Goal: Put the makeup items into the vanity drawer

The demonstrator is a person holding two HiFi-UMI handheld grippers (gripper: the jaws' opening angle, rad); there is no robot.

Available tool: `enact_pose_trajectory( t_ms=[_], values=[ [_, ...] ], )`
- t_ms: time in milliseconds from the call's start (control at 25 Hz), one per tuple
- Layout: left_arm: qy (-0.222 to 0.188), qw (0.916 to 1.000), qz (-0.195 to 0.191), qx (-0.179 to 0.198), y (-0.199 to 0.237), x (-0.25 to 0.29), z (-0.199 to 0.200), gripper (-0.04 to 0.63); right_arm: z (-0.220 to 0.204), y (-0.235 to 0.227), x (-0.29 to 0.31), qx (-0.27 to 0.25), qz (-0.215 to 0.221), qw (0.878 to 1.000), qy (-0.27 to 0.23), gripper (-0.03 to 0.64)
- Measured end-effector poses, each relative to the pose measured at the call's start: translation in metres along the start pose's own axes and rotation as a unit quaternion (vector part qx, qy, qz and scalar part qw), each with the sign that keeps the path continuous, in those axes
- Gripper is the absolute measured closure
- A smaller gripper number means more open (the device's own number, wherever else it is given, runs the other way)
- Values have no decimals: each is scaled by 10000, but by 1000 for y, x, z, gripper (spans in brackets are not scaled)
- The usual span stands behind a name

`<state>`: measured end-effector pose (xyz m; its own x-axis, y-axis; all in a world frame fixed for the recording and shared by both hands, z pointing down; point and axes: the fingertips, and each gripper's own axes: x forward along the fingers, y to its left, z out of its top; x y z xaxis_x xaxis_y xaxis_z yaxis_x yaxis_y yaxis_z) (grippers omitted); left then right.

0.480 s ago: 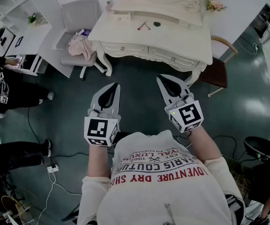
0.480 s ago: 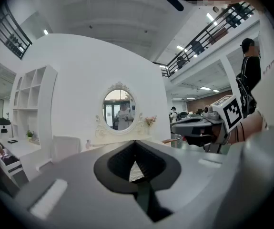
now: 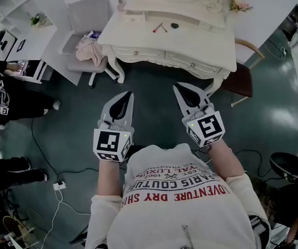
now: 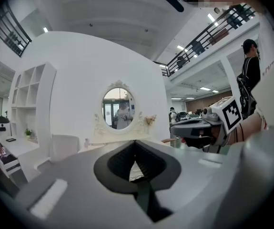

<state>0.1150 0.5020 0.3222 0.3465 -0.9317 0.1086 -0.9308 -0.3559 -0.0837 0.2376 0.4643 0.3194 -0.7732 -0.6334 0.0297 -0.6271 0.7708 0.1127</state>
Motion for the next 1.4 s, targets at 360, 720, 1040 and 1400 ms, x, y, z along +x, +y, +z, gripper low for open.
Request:
enact_pose_trajectory(
  t_ms=[360,720,1040,1400],
  values=[
    [132,9998,-1,-131,10,17,-18,584,-26,-18,18,158,-187,9993,297,611],
    [231,9993,-227,-209,78,67,-36,584,-50,-37,100,183,-339,9973,630,611],
    [271,9968,-717,-226,211,154,-34,584,-52,-70,242,194,-807,9929,848,610],
    [396,9890,-1401,-252,347,242,-35,584,-55,-109,379,459,-1627,9794,1106,609]
  ],
)
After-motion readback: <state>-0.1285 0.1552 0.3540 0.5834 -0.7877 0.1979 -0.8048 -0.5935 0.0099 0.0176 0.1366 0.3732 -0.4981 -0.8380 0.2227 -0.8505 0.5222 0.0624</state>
